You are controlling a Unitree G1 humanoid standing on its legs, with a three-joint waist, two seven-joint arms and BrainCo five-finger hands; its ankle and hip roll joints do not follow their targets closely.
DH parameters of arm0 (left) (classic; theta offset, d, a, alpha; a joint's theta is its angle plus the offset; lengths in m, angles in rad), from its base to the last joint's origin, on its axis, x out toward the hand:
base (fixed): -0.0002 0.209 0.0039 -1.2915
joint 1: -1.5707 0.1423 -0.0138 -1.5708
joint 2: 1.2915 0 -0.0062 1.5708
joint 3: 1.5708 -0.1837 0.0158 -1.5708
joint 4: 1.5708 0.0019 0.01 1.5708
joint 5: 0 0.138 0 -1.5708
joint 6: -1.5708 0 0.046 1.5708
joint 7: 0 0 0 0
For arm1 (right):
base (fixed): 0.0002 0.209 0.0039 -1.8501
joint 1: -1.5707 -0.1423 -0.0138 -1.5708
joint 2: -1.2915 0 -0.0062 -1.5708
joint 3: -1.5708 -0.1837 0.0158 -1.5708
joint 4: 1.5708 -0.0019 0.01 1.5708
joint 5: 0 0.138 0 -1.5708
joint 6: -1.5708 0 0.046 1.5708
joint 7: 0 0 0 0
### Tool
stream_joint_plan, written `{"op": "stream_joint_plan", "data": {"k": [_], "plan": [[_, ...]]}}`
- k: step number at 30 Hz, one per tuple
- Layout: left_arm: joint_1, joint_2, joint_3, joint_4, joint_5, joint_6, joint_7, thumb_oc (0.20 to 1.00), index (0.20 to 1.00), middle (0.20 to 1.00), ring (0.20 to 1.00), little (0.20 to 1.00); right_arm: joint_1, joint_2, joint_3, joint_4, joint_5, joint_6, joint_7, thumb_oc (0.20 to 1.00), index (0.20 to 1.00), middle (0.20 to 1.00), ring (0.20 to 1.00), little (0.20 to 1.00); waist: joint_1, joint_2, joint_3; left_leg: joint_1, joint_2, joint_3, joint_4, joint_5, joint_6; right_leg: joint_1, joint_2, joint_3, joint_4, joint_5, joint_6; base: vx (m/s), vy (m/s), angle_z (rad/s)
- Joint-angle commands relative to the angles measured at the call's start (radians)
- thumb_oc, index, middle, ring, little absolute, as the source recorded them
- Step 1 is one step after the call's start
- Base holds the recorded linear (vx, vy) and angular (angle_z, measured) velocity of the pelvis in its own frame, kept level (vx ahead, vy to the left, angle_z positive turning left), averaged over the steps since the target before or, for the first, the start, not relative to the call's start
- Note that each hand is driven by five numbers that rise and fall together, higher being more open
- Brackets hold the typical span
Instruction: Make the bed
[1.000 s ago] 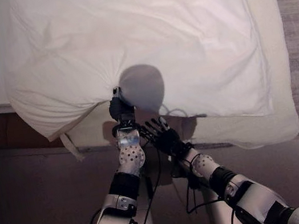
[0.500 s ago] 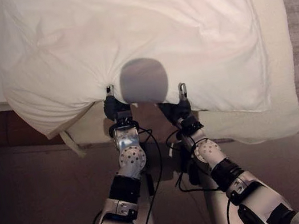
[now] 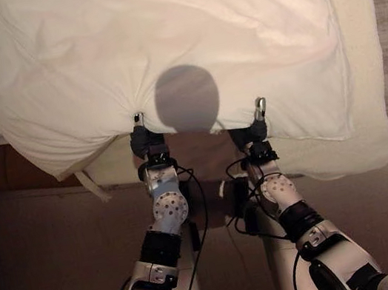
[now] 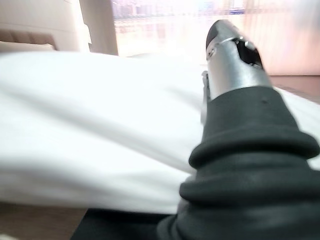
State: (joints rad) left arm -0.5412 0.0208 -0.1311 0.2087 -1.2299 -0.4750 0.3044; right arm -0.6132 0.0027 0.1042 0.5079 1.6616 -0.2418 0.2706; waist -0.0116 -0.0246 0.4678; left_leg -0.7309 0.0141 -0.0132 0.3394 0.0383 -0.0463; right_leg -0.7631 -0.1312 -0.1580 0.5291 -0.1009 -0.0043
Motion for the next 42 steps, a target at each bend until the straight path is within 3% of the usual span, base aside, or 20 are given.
{"op": "stream_joint_plan", "data": {"k": [1, 12, 13, 14, 16, 22, 34, 35, 36, 37, 38, 42], "plan": [[0.013, 0.078, 0.162, -0.143, 0.099, -0.132, 0.011, 0.200, 0.200, 0.200, 0.200, 0.200, 0.056, -0.148, -0.178, -0.051, 0.024, -0.118, -0.014, 1.000, 1.000, 1.000, 1.000, 1.000, -0.001, 0.060, -0.095, -0.032, 0.012, 0.017, 0.052, -0.060, -0.005, -0.006, -0.025, 0.026, -0.122, 0.075, 0.124, 0.01, -0.005, -0.04], [0.030, 0.091, 0.229, -0.138, 0.105, -0.151, 0.057, 0.200, 0.200, 0.200, 0.200, 0.200, 0.075, -0.198, -0.238, -0.071, -0.008, -0.140, -0.048, 1.000, 1.000, 1.000, 1.000, 1.000, -0.009, 0.057, -0.116, -0.050, 0.016, 0.025, 0.066, -0.066, -0.003, -0.028, -0.024, 0.035, -0.107, 0.074, 0.123, 0.00, 0.002, -0.01], [0.032, 0.090, 0.232, -0.135, 0.104, -0.153, 0.060, 0.200, 0.200, 0.200, 0.200, 0.200, 0.074, -0.199, -0.241, -0.074, -0.007, -0.142, -0.046, 0.900, 0.900, 0.900, 0.900, 0.900, -0.010, 0.056, -0.116, -0.052, 0.016, 0.026, 0.069, -0.067, -0.003, -0.029, -0.024, 0.036, -0.106, 0.073, 0.122, 0.00, 0.000, 0.00], [0.034, 0.088, 0.236, -0.132, 0.108, -0.152, 0.063, 0.200, 0.200, 0.200, 0.200, 0.200, 0.077, -0.199, -0.245, -0.077, -0.006, -0.143, -0.042, 0.476, 0.476, 0.476, 0.476, 0.476, -0.010, 0.056, -0.117, -0.053, 0.018, 0.027, 0.071, -0.068, -0.003, -0.032, -0.024, 0.037, -0.104, 0.073, 0.122, 0.00, 0.000, 0.00], [0.038, 0.085, 0.238, -0.129, 0.107, -0.154, 0.066, 0.200, 0.200, 0.200, 0.200, 0.200, 0.081, -0.198, -0.240, -0.089, -0.014, -0.143, -0.039, 0.200, 0.200, 0.200, 0.200, 0.200, -0.011, 0.055, -0.119, -0.058, 0.019, 0.027, 0.075, -0.069, -0.003, -0.035, -0.024, 0.037, -0.103, 0.073, 0.122, 0.00, 0.000, 0.00], [0.043, 0.081, 0.247, -0.124, 0.103, -0.160, 0.063, 0.200, 0.200, 0.200, 0.200, 0.200, 0.099, -0.192, -0.235, -0.128, -0.028, -0.127, -0.003, 0.200, 0.200, 0.200, 0.200, 0.200, -0.016, 0.052, -0.128, -0.066, 0.021, 0.029, 0.079, -0.070, -0.003, -0.043, -0.021, 0.041, -0.102, 0.075, 0.121, 0.00, 0.000, 0.00], [0.073, 0.073, 0.283, -0.117, 0.086, -0.171, 0.082, 0.200, 0.200, 0.200, 0.200, 0.200, 0.147, -0.153, -0.197, -0.314, -0.053, -0.165, 0.003, 0.200, 0.200, 0.200, 0.200, 0.200, -0.023, 0.047, -0.127, -0.066, 0.022, 0.037, 0.075, -0.068, -0.005, -0.048, -0.017, 0.050, -0.103, 0.079, 0.120, 0.00, 0.000, 0.00], [0.079, 0.071, 0.284, -0.119, 0.082, -0.171, 0.082, 0.351, 0.351, 0.351, 0.351, 0.351, 0.151, -0.148, -0.194, -0.332, -0.051, -0.168, 0.005, 0.200, 0.200, 0.200, 0.200, 0.200, -0.023, 0.048, -0.126, -0.066, 0.023, 0.037, 0.074, -0.067, -0.006, -0.048, -0.017, 0.049, -0.104, 0.079, 0.120, 0.00, 0.000, 0.00], [0.096, 0.068, 0.291, -0.114, 0.073, -0.168, 0.080, 0.730, 0.730, 0.730, 0.730, 0.730, 0.166, -0.139, -0.180, -0.368, -0.054, -0.174, 0.003, 0.200, 0.200, 0.200, 0.200, 0.200, -0.023, 0.047, -0.125, -0.064, 0.024, 0.038, 0.072, -0.065, -0.006, -0.046, -0.016, 0.050, -0.105, 0.080, 0.120, 0.00, 0.000, 0.00], [0.102, 0.063, 0.292, -0.113, 0.064, -0.168, 0.078, 0.925, 0.925, 0.925, 0.925, 0.925, 0.169, -0.134, -0.171, -0.392, -0.056, -0.178, 0.006, 0.200, 0.200, 0.200, 0.200, 0.200, -0.022, 0.047, -0.124, -0.063, 0.024, 0.039, 0.072, -0.064, -0.007, -0.046, -0.015, 0.051, -0.105, 0.080, 0.120, 0.00, 0.000, 0.00], [0.116, 0.057, 0.296, -0.111, 0.044, -0.167, 0.068, 1.000, 1.000, 1.000, 1.000, 1.000, 0.185, -0.129, -0.157, -0.429, -0.063, -0.179, 0.004, 0.200, 0.200, 0.200, 0.200, 0.200, -0.023, 0.046, -0.124, -0.061, 0.024, 0.040, 0.069, -0.064, -0.007, -0.045, -0.015, 0.051, -0.107, 0.082, 0.120, 0.00, 0.000, 0.00], [0.148, 0.041, 0.290, -0.090, -0.004, -0.157, 0.039, 1.000, 1.000, 1.000, 1.000, 1.000, 0.204, -0.121, -0.127, -0.504, -0.077, -0.186, 0.015, 0.200, 0.200, 0.200, 0.200, 0.200, -0.023, 0.045, -0.120, -0.059, 0.025, 0.039, 0.067, -0.063, -0.006, -0.043, -0.014, 0.051, -0.108, 0.081, 0.118, 0.00, 0.000, 0.00]]}}
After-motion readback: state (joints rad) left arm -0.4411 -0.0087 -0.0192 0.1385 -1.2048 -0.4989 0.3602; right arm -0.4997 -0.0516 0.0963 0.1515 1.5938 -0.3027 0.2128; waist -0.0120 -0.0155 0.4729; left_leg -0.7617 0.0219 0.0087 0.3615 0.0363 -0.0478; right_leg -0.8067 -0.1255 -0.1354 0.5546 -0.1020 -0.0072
